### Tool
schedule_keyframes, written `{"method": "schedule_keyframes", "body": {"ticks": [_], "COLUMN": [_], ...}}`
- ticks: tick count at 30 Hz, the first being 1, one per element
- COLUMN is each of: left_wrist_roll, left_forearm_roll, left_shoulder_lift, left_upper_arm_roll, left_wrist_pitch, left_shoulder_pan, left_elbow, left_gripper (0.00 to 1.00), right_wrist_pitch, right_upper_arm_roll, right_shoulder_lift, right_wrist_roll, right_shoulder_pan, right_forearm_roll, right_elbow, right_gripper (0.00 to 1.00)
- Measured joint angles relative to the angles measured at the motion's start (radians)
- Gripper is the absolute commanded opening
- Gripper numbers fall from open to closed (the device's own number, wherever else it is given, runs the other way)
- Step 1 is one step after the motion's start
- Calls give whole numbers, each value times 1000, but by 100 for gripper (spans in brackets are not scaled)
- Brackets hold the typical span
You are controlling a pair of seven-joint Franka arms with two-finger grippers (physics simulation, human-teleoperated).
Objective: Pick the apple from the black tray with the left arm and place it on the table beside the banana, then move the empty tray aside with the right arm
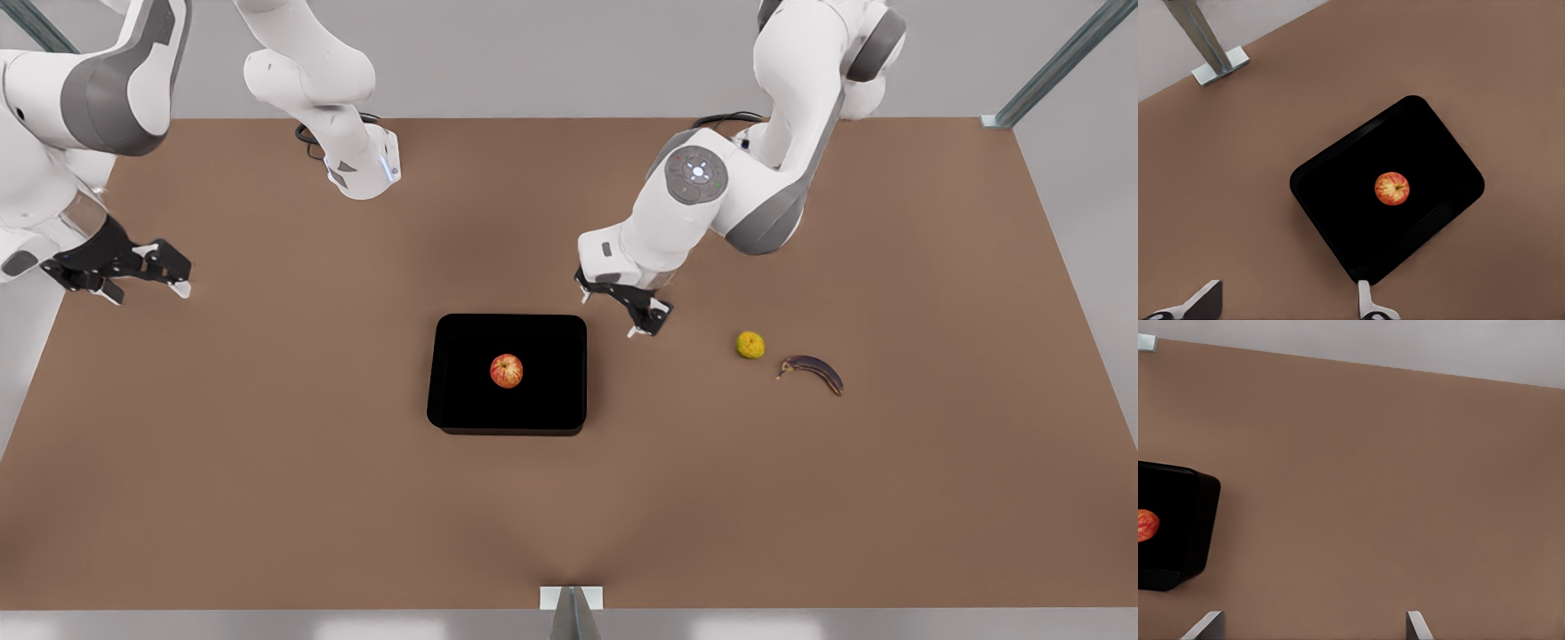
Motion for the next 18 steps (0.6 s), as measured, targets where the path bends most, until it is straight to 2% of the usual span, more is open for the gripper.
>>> {"method": "schedule_keyframes", "body": {"ticks": [7, 18], "left_wrist_roll": [-28, -56], "left_forearm_roll": [31, 178], "left_shoulder_lift": [160, 390], "left_upper_arm_roll": [-10, -16], "left_wrist_pitch": [145, 214], "left_shoulder_pan": [-107, -192], "left_elbow": [58, 196], "left_gripper": [100, 100], "right_wrist_pitch": [10, 16], "right_upper_arm_roll": [-4, 2], "right_shoulder_lift": [13, 82], "right_wrist_roll": [-16, -28], "right_shoulder_pan": [-35, -91], "right_forearm_roll": [-3, -4], "right_elbow": [23, 107], "right_gripper": [100, 100]}}
